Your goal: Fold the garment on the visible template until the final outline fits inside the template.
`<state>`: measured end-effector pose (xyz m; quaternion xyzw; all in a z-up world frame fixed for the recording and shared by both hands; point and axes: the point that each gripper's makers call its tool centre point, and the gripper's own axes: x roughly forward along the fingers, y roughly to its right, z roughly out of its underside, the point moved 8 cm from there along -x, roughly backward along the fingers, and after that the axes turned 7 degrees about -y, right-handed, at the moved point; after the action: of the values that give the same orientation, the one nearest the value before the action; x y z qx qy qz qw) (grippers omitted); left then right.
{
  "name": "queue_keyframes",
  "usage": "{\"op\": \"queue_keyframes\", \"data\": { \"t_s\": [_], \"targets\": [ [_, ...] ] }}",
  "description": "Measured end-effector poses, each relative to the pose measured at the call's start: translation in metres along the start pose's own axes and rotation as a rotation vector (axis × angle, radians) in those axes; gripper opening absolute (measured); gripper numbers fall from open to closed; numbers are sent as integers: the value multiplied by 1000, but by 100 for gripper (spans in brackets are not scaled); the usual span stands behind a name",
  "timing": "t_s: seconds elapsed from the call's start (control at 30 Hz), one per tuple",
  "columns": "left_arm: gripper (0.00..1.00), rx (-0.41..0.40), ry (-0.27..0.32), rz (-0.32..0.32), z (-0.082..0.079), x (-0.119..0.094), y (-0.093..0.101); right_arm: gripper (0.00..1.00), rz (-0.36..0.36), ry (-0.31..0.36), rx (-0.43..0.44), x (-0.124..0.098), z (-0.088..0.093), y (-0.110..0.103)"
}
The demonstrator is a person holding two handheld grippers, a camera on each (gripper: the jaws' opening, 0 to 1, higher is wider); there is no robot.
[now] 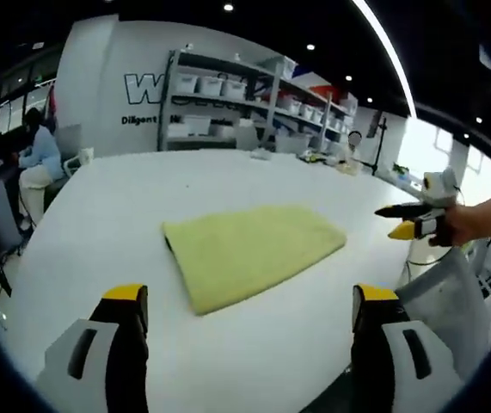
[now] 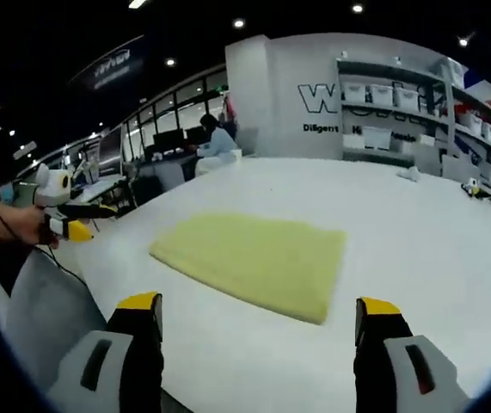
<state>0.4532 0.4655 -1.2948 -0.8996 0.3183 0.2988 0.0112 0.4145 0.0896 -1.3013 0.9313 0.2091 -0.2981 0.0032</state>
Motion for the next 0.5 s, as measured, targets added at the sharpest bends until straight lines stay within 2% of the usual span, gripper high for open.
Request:
{"op": "queue_keyframes", "data": {
  "t_s": [0.13, 0.5],
  "targets": [
    [99, -15, 10, -27, -1, -4, 1, 99, -22, 5, 18, -3, 3, -1],
    [99, -52, 26, -52, 3, -7, -3, 99, -59, 13, 10, -6, 7, -1]
  ]
}}
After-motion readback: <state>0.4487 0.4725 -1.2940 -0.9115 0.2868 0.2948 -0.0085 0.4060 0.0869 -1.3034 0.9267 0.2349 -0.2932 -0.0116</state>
